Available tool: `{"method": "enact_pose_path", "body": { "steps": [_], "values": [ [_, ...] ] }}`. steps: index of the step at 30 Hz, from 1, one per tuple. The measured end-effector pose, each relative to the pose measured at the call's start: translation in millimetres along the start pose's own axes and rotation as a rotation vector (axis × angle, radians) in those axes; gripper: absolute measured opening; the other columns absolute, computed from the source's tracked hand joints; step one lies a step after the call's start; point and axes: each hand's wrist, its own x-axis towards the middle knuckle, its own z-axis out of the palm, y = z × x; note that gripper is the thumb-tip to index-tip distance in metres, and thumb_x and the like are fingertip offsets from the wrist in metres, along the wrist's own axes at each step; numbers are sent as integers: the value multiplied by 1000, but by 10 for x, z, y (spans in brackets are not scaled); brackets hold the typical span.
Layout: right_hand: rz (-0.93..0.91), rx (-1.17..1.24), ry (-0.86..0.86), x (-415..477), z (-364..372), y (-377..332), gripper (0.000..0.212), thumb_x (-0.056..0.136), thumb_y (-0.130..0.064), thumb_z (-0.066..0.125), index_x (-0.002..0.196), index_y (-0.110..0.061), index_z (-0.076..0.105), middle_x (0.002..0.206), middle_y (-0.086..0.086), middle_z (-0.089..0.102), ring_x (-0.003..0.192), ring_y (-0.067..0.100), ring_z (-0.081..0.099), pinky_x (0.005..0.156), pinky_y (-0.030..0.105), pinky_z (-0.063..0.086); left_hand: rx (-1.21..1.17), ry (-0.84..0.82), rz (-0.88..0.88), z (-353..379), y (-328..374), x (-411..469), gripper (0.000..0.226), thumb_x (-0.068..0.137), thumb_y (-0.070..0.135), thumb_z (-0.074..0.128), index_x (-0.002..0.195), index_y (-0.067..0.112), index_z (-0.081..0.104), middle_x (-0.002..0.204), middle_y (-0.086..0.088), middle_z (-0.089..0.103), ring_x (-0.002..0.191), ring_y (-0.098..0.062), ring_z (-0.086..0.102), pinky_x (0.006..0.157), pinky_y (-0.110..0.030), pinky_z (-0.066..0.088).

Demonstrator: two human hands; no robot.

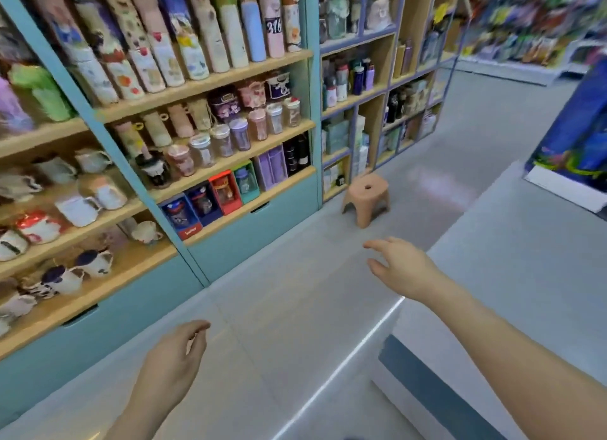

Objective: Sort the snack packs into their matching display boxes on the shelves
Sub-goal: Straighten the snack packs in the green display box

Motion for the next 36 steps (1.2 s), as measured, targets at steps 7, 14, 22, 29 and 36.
{"method": "enact_pose_path", "body": {
  "steps": [7, 14, 22, 29, 36],
  "values": [
    [318, 217, 218, 969, -443, 713, 40, 92, -23, 63, 132, -19, 60, 117, 8, 65, 92, 22, 61, 91, 34, 47, 23, -28, 256, -136, 781, 2133, 23, 99, 21, 53, 116, 19, 68, 112, 6, 66, 102, -18, 61, 85, -34, 45],
    [473, 244, 375, 1943, -860, 1434, 46, 94, -26, 61, 139, -22, 53, 125, 6, 60, 108, 23, 59, 96, 39, 46, 20, -102, 459, 410, 2010, 3891, 21, 96, 14, 58, 113, 17, 70, 112, 1, 68, 108, -21, 62, 87, -28, 40],
    [689, 304, 448, 2754, -1182, 2106, 44, 93, -33, 63, 136, -25, 56, 125, 3, 62, 108, 17, 59, 92, 33, 47, 134, -237, 862, 1072, 3500, 5517, 25, 91, 12, 59, 112, 23, 69, 115, 4, 68, 114, -21, 59, 93, -33, 43],
    [916, 113, 572, 3509, -1392, 2691, 52, 91, -27, 65, 140, -18, 51, 134, 8, 54, 125, 31, 49, 105, 42, 41, 17, -346, 1087, 1893, 4685, 6988, 21, 92, 9, 63, 108, 20, 71, 108, 2, 69, 103, -24, 63, 83, -31, 42],
    [1131, 134, 741, 4353, -1840, 2929, 38, 97, -23, 58, 135, -20, 58, 136, 0, 57, 128, 18, 48, 103, 29, 36, -35, -469, 1306, 2364, 6191, 8066, 30, 87, 2, 60, 107, 21, 71, 108, 0, 69, 98, -25, 64, 84, -34, 45]
  ]
}}
